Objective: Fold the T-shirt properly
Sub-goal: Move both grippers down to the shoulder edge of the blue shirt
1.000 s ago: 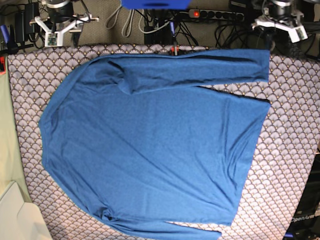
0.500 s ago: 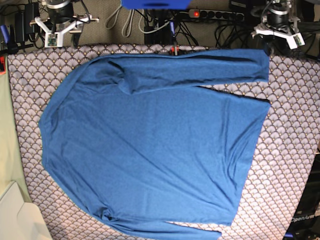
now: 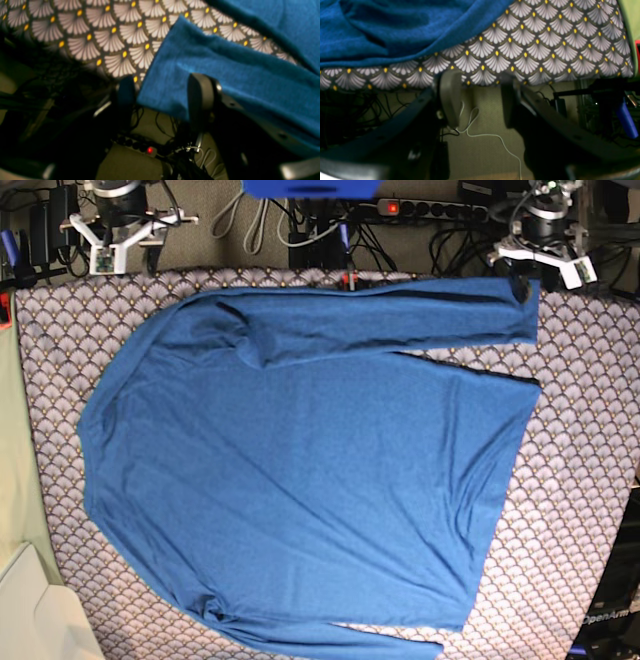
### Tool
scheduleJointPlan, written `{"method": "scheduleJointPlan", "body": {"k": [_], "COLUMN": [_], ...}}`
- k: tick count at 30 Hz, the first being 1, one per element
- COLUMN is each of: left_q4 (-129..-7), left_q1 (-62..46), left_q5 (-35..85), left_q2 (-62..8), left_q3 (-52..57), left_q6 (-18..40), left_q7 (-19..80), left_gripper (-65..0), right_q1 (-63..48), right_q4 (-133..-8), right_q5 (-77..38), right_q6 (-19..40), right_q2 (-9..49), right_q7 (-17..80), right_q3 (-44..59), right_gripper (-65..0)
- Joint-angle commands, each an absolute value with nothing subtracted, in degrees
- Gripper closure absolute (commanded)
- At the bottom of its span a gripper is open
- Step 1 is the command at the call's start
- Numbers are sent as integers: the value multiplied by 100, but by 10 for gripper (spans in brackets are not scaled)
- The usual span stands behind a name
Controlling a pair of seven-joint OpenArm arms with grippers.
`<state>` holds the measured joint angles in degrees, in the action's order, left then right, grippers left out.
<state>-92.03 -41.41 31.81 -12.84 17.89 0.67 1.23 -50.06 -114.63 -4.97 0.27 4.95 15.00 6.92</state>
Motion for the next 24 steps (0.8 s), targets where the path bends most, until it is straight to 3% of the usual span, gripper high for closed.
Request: {"method": "scheduleJointPlan", "body": {"k": [1,24], "left_q4": [-9200,-9042], "left_q1": [-4207,-4084], "left_q5": [3204,3213], "left_q2": [-1297,-1182], "left_q3": [1833,1833], "left_q6": [75,75], "left_q7": [13,13], "left_gripper": [-336,-317], "right_q1": [-5068,-4884], "right_q4": [-11538,-11547], "right_q5": [-497,-523], "right_q6": [40,40], "right_q2": [576,681], "right_q7": [1367,1780], "right_q3": [778,875], "right_gripper": [-275,-275]}}
